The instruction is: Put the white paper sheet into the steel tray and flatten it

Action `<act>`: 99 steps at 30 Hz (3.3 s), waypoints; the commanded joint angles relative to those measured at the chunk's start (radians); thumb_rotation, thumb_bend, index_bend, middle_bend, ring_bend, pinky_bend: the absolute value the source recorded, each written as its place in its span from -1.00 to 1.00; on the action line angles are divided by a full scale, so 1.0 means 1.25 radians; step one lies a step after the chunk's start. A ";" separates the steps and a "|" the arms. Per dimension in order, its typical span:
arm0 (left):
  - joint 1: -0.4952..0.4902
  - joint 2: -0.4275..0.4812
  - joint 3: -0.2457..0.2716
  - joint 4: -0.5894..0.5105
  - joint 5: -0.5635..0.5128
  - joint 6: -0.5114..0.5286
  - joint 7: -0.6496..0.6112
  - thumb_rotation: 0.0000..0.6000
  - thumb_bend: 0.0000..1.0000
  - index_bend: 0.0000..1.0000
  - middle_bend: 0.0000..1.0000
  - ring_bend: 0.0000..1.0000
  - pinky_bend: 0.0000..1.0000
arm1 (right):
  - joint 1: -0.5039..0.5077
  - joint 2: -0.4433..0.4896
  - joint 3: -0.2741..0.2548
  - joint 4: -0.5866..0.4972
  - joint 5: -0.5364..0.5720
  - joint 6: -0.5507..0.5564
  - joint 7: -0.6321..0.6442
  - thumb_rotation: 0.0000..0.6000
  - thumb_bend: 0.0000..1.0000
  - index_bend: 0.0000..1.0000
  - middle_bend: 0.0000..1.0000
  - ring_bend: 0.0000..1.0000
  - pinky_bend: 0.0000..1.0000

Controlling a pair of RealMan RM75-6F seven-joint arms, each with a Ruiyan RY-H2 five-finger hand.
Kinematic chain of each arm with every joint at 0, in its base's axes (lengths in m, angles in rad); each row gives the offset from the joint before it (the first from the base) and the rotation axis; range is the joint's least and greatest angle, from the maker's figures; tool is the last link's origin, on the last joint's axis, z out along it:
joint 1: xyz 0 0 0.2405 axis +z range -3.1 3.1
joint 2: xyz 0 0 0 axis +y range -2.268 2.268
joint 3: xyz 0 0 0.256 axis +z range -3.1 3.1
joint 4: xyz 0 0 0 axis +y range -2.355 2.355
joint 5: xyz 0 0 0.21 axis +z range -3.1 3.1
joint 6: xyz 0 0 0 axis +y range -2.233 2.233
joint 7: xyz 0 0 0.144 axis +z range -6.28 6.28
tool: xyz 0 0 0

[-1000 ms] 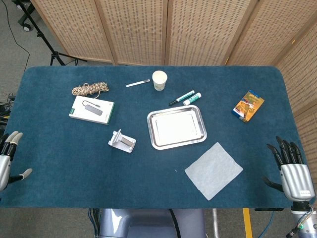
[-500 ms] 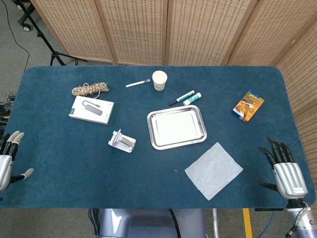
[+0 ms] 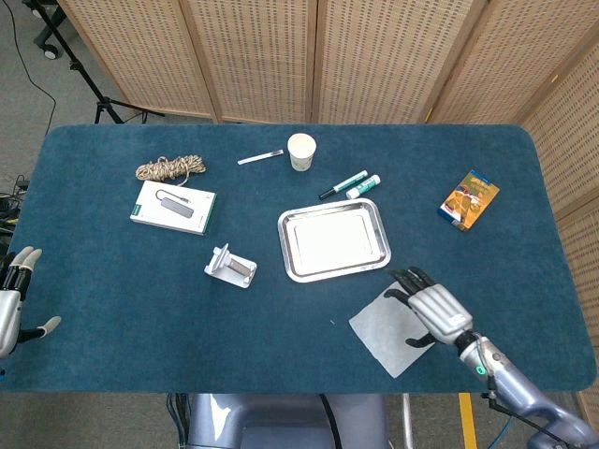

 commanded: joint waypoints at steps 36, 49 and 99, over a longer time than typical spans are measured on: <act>0.010 0.012 -0.009 -0.002 -0.014 0.011 -0.020 1.00 -1.00 -1.00 -1.00 -1.00 -1.00 | 0.139 -0.197 -0.004 0.139 0.153 -0.117 -0.097 1.00 -0.14 0.23 -1.00 -1.00 -1.00; 0.016 0.020 -0.008 -0.007 -0.008 0.019 -0.036 1.00 -1.00 -1.00 -1.00 -1.00 -1.00 | 0.144 -0.181 0.041 0.094 0.114 -0.006 -0.098 1.00 -0.02 0.28 -0.98 -1.00 -1.00; -0.043 -0.007 -0.053 0.057 -0.156 -0.120 -0.011 1.00 -1.00 -1.00 -1.00 -1.00 -1.00 | 0.661 -0.766 0.152 1.091 0.324 -0.287 -0.164 1.00 -0.67 0.02 -0.91 -1.00 -1.00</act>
